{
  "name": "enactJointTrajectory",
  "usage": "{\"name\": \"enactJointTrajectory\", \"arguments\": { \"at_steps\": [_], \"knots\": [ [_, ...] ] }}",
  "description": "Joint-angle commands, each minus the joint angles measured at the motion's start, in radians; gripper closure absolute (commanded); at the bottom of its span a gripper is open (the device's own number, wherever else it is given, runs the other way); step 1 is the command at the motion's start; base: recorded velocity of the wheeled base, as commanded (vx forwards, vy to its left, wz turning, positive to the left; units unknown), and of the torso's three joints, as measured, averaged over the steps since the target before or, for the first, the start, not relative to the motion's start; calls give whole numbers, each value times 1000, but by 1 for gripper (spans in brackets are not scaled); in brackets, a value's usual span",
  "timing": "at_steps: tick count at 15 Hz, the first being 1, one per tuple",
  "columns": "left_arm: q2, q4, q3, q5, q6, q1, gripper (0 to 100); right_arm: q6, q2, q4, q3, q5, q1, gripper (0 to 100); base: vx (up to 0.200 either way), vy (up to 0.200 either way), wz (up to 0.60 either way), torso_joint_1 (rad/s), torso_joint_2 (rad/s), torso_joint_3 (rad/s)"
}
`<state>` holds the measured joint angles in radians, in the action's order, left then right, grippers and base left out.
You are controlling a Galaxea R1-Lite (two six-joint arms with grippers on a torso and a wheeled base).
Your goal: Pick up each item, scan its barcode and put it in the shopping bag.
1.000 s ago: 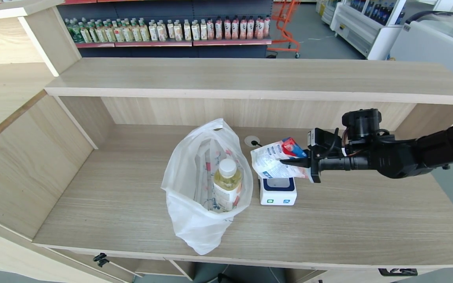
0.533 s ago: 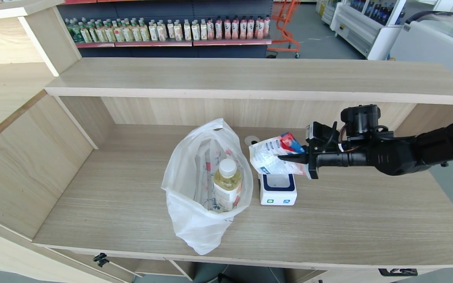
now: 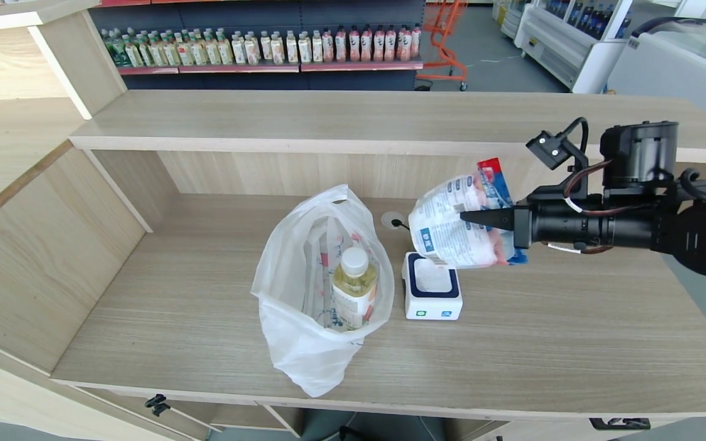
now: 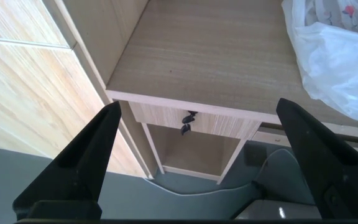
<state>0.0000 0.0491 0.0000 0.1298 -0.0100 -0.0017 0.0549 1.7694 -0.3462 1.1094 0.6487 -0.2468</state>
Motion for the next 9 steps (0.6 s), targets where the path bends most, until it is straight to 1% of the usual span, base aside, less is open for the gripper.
{"name": "enactJointTrajectory", "arguments": {
  "at_steps": [1, 6, 7, 8, 9],
  "knots": [
    [0, 0, 0, 1, -1, 0, 0, -84, 10, -2, 12, -80, -77, 100, 0, 0, 0, 0, 0, 0],
    [0, 0, 0, 1, -1, 0, 0, 5, 199, -71, 32, -84, -104, 100, 0, 0, 0, 0, 0, 0],
    [0, 0, 0, 1, -1, 0, 0, 11, 245, -91, 66, -84, -134, 100, 0, 0, 0, 0, 0, 0],
    [0, 0, 0, 1, -1, 0, 0, 11, 266, -111, 79, -84, -143, 100, 0, 0, 0, 0, 0, 0],
    [0, 0, 0, 1, -1, 0, 0, 11, 312, -154, 113, -84, -170, 100, 0, 0, 0, 0, 0, 0]
  ]
}}
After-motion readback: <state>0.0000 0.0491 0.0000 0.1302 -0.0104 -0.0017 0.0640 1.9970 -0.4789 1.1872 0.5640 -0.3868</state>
